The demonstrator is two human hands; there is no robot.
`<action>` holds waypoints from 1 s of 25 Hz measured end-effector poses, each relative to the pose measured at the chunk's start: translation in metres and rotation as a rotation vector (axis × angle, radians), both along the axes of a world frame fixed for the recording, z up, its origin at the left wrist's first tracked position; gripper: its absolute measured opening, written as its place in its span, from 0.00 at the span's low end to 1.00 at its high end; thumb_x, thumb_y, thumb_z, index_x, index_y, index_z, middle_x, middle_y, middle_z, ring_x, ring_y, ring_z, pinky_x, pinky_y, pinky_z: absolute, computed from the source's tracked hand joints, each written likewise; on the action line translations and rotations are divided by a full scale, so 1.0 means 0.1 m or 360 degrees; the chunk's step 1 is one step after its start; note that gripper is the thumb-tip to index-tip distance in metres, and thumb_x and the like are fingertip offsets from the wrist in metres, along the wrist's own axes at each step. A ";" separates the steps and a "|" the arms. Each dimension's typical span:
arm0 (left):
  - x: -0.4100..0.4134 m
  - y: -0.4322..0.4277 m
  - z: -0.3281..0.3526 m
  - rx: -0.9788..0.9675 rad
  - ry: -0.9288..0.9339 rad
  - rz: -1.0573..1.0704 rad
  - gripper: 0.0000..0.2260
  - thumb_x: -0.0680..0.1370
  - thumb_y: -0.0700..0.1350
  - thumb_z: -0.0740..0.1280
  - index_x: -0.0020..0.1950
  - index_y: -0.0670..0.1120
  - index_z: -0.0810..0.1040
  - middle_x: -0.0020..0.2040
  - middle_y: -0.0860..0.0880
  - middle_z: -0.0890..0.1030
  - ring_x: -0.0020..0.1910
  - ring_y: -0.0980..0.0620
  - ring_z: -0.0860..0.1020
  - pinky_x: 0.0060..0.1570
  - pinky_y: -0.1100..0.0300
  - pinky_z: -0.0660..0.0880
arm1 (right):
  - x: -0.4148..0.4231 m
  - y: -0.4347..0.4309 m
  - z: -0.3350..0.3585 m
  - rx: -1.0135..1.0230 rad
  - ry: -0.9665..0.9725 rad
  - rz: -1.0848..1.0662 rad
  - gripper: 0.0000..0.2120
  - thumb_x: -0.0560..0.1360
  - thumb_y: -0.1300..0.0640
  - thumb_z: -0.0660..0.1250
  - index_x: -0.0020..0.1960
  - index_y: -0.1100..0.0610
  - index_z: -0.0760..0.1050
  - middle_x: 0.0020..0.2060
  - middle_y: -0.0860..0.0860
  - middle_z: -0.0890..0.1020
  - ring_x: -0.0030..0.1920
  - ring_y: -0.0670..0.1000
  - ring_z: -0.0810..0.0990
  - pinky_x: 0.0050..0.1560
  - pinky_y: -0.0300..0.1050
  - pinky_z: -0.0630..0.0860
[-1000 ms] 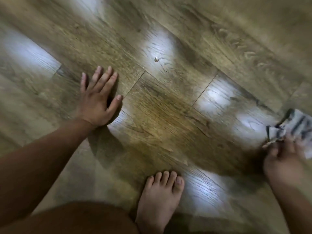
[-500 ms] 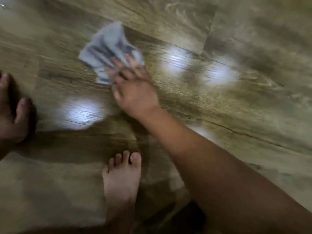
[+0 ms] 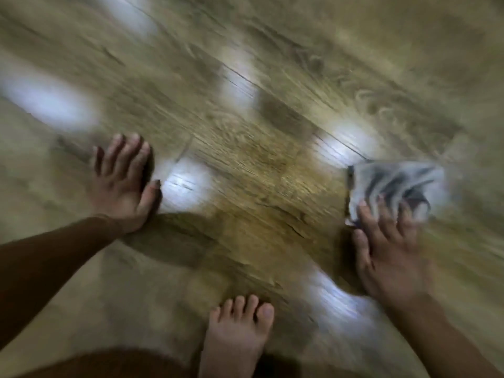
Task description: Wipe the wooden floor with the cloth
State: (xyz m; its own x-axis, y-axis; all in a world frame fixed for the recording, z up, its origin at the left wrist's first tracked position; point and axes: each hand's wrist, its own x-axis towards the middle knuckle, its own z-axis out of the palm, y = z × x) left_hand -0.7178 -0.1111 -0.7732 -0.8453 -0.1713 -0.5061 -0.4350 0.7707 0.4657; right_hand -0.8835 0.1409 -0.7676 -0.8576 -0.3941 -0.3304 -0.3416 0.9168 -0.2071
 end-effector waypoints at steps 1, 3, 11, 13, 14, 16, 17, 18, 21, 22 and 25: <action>-0.30 -0.50 0.08 -0.0263 0.0327 -0.0021 0.13 0.77 0.46 0.57 0.48 0.42 0.79 0.44 0.40 0.76 0.38 0.38 0.80 0.42 0.45 0.70 | -0.18 -0.40 -0.01 -0.0066 -0.0016 0.0212 0.26 0.82 0.44 0.49 0.74 0.54 0.68 0.74 0.58 0.68 0.76 0.66 0.59 0.75 0.63 0.57; -0.73 -1.40 0.00 -0.0734 0.0736 -0.0199 0.23 0.81 0.52 0.55 0.66 0.37 0.75 0.64 0.35 0.75 0.65 0.36 0.74 0.62 0.35 0.67 | -0.47 -1.24 -0.07 -0.0205 -0.0015 0.0590 0.24 0.82 0.43 0.52 0.72 0.51 0.71 0.73 0.54 0.71 0.75 0.64 0.63 0.70 0.67 0.63; -0.60 -2.04 -0.32 -0.0809 0.0663 -0.0151 0.29 0.77 0.57 0.62 0.76 0.45 0.70 0.77 0.46 0.68 0.78 0.42 0.62 0.71 0.31 0.59 | -1.14 -4.55 -0.11 -0.0093 -0.0033 0.1465 0.24 0.82 0.39 0.47 0.78 0.40 0.57 0.80 0.46 0.54 0.79 0.64 0.47 0.75 0.66 0.46; -0.60 -2.09 -0.29 -0.0785 0.0617 -0.0138 0.30 0.77 0.57 0.61 0.77 0.46 0.68 0.78 0.47 0.67 0.79 0.42 0.61 0.72 0.32 0.59 | -1.22 -4.80 -0.11 -0.0076 -0.0143 0.1369 0.24 0.83 0.39 0.46 0.78 0.40 0.54 0.80 0.45 0.50 0.79 0.60 0.41 0.77 0.63 0.41; -0.58 -2.02 -0.29 -0.0783 0.0610 -0.0170 0.30 0.77 0.57 0.61 0.77 0.46 0.68 0.78 0.47 0.66 0.79 0.42 0.60 0.72 0.32 0.59 | -1.22 -4.71 -0.12 -0.0140 -0.0138 0.1339 0.24 0.83 0.40 0.46 0.78 0.40 0.55 0.80 0.46 0.50 0.80 0.58 0.42 0.77 0.62 0.42; -0.60 -1.97 -0.29 -0.0748 0.0664 -0.0158 0.30 0.77 0.57 0.62 0.77 0.46 0.69 0.78 0.47 0.66 0.79 0.42 0.61 0.72 0.32 0.58 | -1.10 -4.09 -0.13 -0.0206 -0.0001 0.1220 0.24 0.83 0.41 0.47 0.77 0.43 0.60 0.80 0.50 0.56 0.80 0.59 0.49 0.77 0.61 0.51; -0.60 -2.00 -0.30 -0.0735 0.0681 -0.0137 0.29 0.77 0.56 0.63 0.77 0.46 0.69 0.78 0.47 0.67 0.79 0.42 0.61 0.72 0.32 0.58 | -1.01 -3.64 -0.11 -0.0180 0.0025 0.1113 0.24 0.82 0.42 0.49 0.77 0.46 0.63 0.79 0.52 0.59 0.79 0.60 0.52 0.76 0.60 0.55; -0.59 -2.04 -0.32 -0.0729 0.0699 -0.0107 0.29 0.77 0.56 0.63 0.77 0.46 0.69 0.78 0.47 0.67 0.79 0.42 0.61 0.72 0.31 0.57 | -0.90 -3.13 -0.07 -0.0122 -0.0001 0.1006 0.24 0.82 0.44 0.50 0.76 0.48 0.66 0.78 0.53 0.62 0.78 0.61 0.56 0.76 0.59 0.57; -0.58 -2.02 -0.35 -0.0705 0.0738 -0.0086 0.30 0.77 0.56 0.64 0.76 0.46 0.69 0.77 0.46 0.68 0.78 0.41 0.62 0.72 0.30 0.56 | -0.58 -1.80 0.17 0.0097 -0.0169 0.0915 0.25 0.83 0.46 0.50 0.73 0.56 0.70 0.73 0.60 0.70 0.74 0.66 0.64 0.73 0.60 0.61; -0.57 -2.02 -0.36 -0.0701 0.0756 -0.0083 0.30 0.77 0.56 0.64 0.76 0.46 0.69 0.77 0.46 0.68 0.78 0.41 0.62 0.72 0.30 0.56 | -0.53 -1.62 0.20 0.0150 -0.0253 0.0915 0.25 0.83 0.45 0.49 0.71 0.56 0.72 0.71 0.61 0.72 0.72 0.68 0.66 0.72 0.61 0.63; -0.57 -2.04 -0.36 -0.0706 0.0778 -0.0078 0.30 0.76 0.56 0.65 0.76 0.46 0.70 0.77 0.46 0.69 0.78 0.41 0.63 0.72 0.30 0.58 | -0.80 -2.13 0.08 0.0093 -0.0240 0.1061 0.27 0.83 0.41 0.46 0.72 0.54 0.72 0.71 0.58 0.73 0.74 0.66 0.65 0.72 0.65 0.61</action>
